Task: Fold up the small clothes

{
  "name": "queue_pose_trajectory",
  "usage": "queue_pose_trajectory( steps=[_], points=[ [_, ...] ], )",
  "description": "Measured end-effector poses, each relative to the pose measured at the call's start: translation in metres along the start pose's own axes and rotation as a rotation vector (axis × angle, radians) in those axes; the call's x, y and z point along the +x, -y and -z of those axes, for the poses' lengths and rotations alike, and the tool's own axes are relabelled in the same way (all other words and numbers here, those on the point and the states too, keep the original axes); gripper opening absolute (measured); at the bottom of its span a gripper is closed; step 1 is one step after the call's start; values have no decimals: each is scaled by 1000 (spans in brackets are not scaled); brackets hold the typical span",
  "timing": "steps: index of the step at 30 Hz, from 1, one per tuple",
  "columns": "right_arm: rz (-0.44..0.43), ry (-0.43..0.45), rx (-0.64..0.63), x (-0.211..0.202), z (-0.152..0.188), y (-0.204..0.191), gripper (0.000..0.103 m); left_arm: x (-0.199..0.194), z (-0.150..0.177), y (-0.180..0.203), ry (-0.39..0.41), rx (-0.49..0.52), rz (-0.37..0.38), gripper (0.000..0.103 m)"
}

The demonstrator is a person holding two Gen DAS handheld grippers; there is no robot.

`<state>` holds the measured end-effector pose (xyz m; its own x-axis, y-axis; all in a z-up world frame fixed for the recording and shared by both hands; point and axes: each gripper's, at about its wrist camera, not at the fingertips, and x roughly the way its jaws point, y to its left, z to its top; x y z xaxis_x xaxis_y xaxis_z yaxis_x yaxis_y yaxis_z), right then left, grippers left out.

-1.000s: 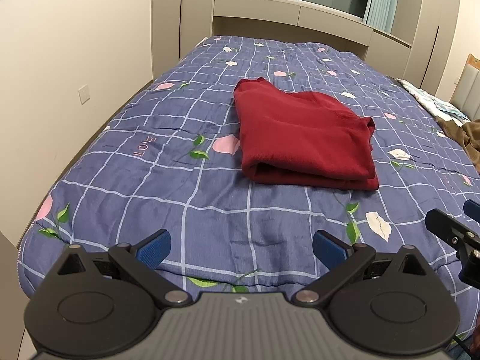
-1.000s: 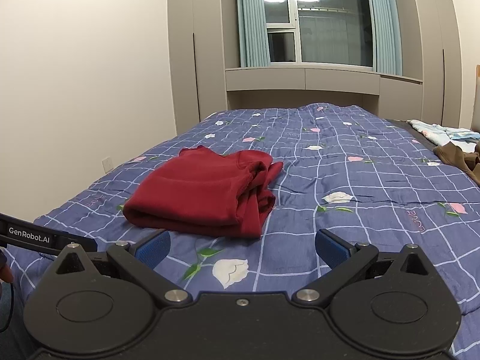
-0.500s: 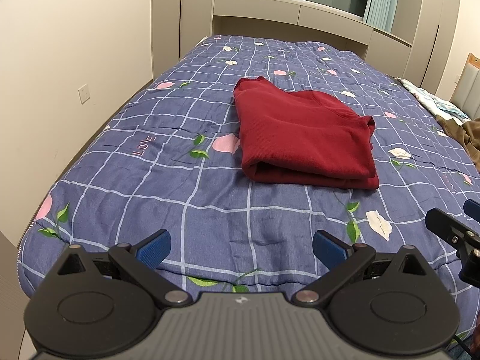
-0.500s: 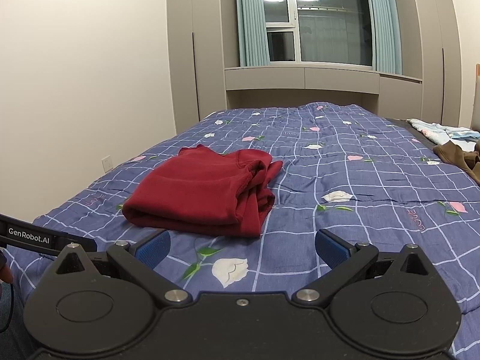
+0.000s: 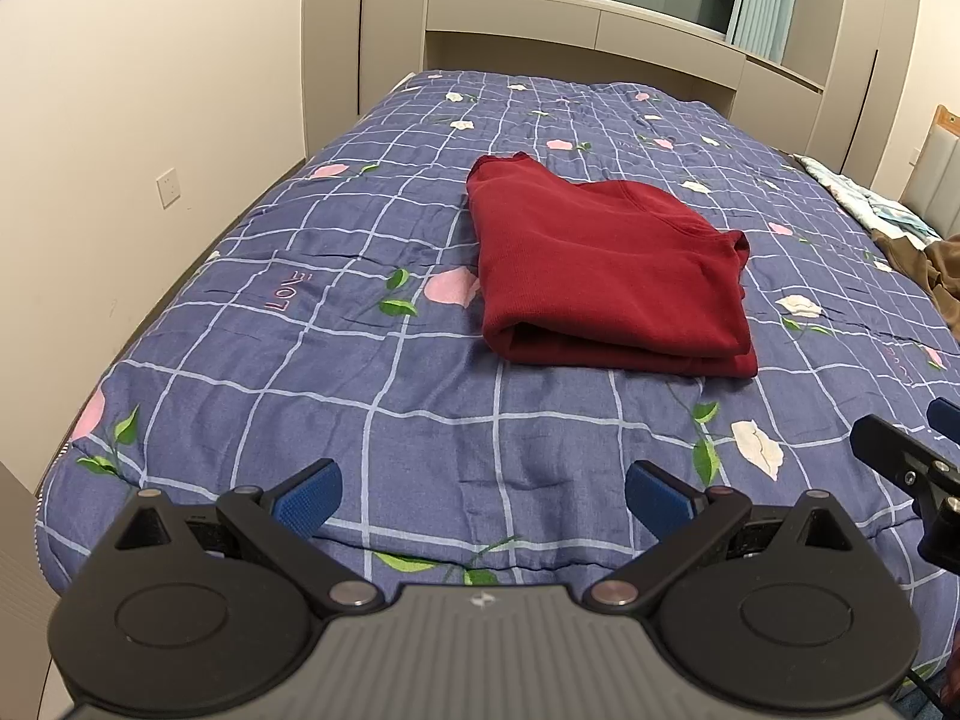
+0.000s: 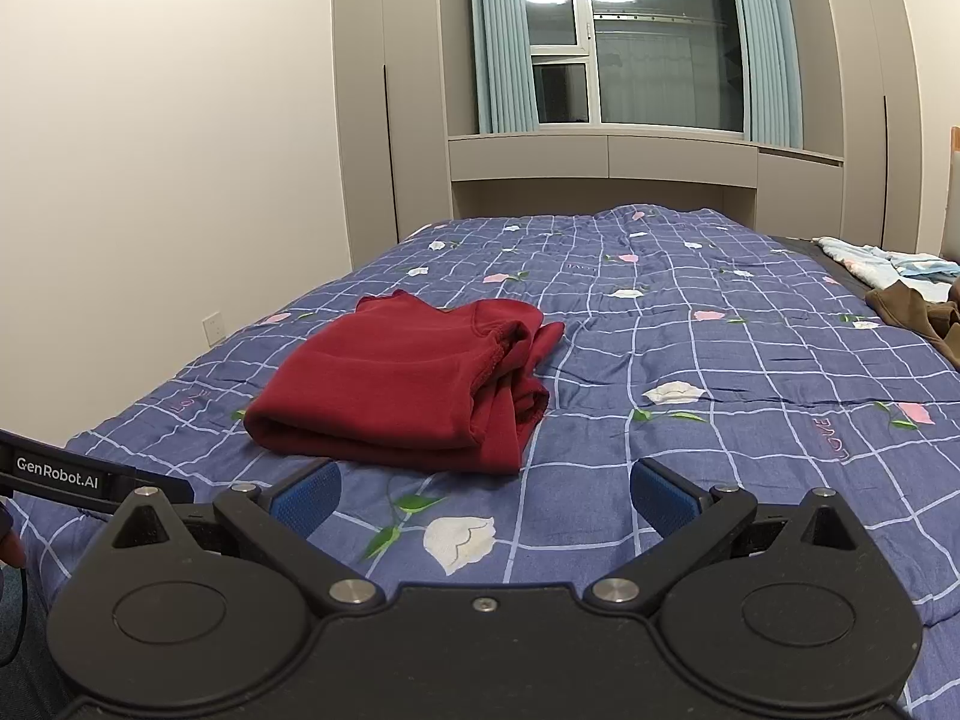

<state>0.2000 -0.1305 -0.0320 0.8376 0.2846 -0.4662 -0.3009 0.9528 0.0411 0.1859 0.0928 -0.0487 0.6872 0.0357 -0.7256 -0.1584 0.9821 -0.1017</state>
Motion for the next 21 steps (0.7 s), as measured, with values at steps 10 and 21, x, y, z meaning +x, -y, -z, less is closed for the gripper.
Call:
queue_pose_trajectory(
  steps=[10,21],
  points=[
    [1,0,1,0,0,0,102,4,-1,0,-33,-12,-21,102],
    [1,-3,3,1,2,0,102,2,-1,-1,-26,4,-18,102]
  ],
)
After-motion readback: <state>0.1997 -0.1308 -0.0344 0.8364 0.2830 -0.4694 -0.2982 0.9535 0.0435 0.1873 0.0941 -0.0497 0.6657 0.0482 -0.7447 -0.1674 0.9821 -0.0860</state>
